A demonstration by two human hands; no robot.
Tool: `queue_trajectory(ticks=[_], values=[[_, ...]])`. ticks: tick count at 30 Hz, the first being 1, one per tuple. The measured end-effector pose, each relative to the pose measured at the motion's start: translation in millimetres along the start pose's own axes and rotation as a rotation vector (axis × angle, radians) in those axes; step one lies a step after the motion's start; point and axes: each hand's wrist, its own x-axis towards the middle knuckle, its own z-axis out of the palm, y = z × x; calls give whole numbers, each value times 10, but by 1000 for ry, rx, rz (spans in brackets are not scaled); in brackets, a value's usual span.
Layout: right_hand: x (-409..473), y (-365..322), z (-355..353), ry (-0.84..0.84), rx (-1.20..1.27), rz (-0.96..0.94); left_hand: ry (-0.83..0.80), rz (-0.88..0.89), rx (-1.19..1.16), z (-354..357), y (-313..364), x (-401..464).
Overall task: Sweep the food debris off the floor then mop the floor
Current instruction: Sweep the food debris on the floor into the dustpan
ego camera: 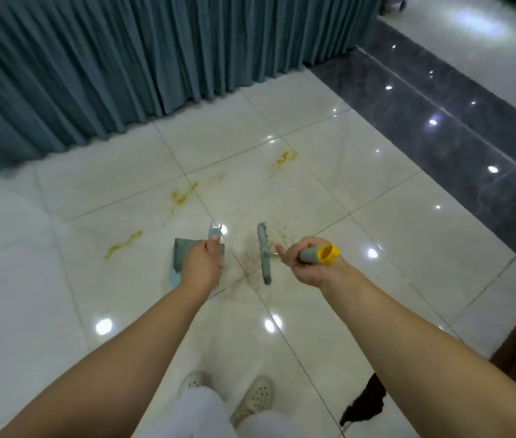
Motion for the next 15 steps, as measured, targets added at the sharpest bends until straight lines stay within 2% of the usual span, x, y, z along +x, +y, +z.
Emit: queue_trajectory(ticks=[4,12,15], values=[[203,286,9,1,-186,157,133,6,50,-393,-131,-21],[222,1111,443,-116,-544,362,337,-70,-106,-1302,-578,-84],[201,1533,577,-73,-642,409,372,-85,-109,-1717,-884,-114]])
